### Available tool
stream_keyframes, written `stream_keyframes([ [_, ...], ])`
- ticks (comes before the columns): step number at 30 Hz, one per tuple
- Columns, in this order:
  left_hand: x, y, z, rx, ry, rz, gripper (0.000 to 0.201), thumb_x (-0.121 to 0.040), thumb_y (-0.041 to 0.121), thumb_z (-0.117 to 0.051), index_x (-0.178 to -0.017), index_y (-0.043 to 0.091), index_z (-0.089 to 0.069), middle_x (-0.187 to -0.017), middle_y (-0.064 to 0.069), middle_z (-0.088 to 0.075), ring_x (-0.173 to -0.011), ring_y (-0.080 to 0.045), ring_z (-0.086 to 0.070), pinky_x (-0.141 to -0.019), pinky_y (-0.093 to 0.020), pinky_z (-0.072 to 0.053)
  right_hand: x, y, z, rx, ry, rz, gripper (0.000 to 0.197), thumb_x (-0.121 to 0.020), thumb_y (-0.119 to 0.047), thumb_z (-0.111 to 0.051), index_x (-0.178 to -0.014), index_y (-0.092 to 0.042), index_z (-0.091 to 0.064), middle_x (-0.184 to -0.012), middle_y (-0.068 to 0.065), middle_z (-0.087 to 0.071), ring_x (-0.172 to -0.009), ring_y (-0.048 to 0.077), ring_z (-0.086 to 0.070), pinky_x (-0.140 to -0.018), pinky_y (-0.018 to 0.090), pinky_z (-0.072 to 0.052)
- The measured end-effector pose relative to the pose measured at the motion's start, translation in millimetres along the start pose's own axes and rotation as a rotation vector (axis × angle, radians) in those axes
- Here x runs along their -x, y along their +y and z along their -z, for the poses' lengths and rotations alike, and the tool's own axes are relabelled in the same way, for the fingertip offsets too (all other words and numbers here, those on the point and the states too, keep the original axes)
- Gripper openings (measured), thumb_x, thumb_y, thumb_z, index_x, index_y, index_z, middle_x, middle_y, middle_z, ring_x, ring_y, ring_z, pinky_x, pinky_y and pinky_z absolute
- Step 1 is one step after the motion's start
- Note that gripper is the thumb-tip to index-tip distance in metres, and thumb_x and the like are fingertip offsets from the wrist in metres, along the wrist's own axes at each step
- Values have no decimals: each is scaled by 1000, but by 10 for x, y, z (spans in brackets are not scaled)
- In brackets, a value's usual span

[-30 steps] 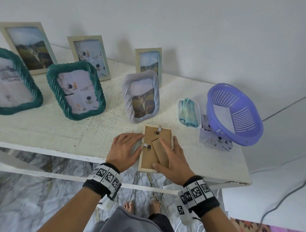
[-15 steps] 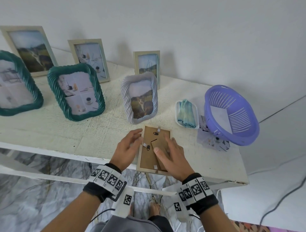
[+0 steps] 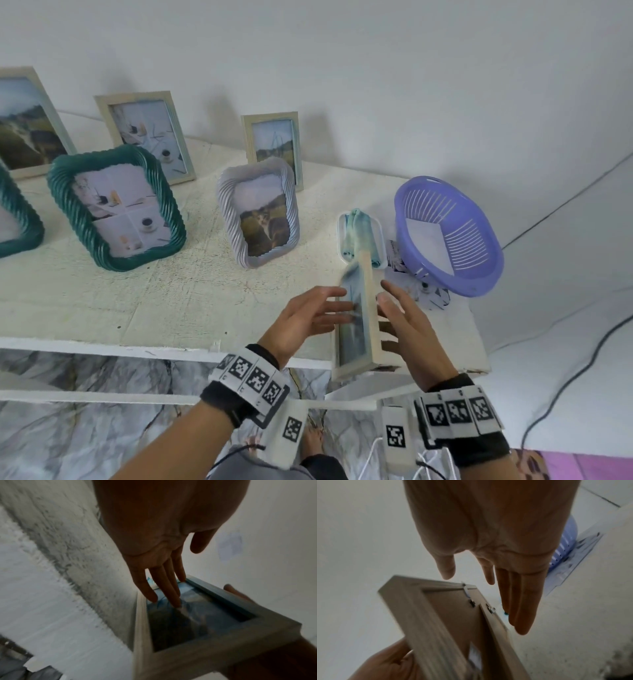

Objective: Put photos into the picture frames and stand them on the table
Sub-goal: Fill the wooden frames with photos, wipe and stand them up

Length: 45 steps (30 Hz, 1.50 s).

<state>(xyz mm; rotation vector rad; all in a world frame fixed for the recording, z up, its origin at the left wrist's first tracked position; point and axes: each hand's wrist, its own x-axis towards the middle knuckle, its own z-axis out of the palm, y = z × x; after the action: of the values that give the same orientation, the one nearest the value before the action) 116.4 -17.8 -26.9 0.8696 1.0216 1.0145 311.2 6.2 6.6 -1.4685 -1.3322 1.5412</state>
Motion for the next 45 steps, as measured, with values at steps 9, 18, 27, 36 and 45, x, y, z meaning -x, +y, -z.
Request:
stream_keyframes([
  [9,-168,-273,108,-329,290,-55,18,-102,25,-50,-112,24,-64,-113,5,-67,-109,-18,-63,-92,-29,-50,37,220,209,-75,159,51,29,-100,-13,-47,-128,-16,-54,-101,11,-73,-87,29,-72,-71,38,-58],
  [18,-92,-113,183,-23,319,-123,47,-89,54,-60,-133,49,-46,-105,-27,-65,-102,-37,-65,-99,-58,-47,-51,89,-188,-433,-14,-63,29,-98,-14,-46,-125,-10,-56,-115,21,-67,-99,33,-66,-82,46,-56],
  [27,67,58,565,-76,541,-249,37,-98,40,-50,-135,44,-47,-98,-14,-72,-96,-34,-67,-94,-62,-49,-1081,-414,-213,676,213,334,28,-98,-21,-50,-122,-9,-56,-112,9,-64,-98,20,-61,-87,34,-50],
  [36,144,54,696,-103,544,-285,53,-84,61,-49,-136,52,-44,-98,-37,-57,-86,-32,-57,-93,-67,-44,-2269,-420,-301,1331,234,-35,32,-95,-33,-42,-116,-12,-53,-120,19,-57,-114,37,-47,-78,38,-33],
  [45,159,27,721,-93,536,-314,47,-90,50,-48,-137,50,-44,-97,-32,-60,-87,-27,-54,-87,-56,-50,-2144,-450,-331,1120,298,20,24,-95,-18,-45,-115,-8,-55,-118,22,-54,-106,37,-52,-81,38,-43],
])
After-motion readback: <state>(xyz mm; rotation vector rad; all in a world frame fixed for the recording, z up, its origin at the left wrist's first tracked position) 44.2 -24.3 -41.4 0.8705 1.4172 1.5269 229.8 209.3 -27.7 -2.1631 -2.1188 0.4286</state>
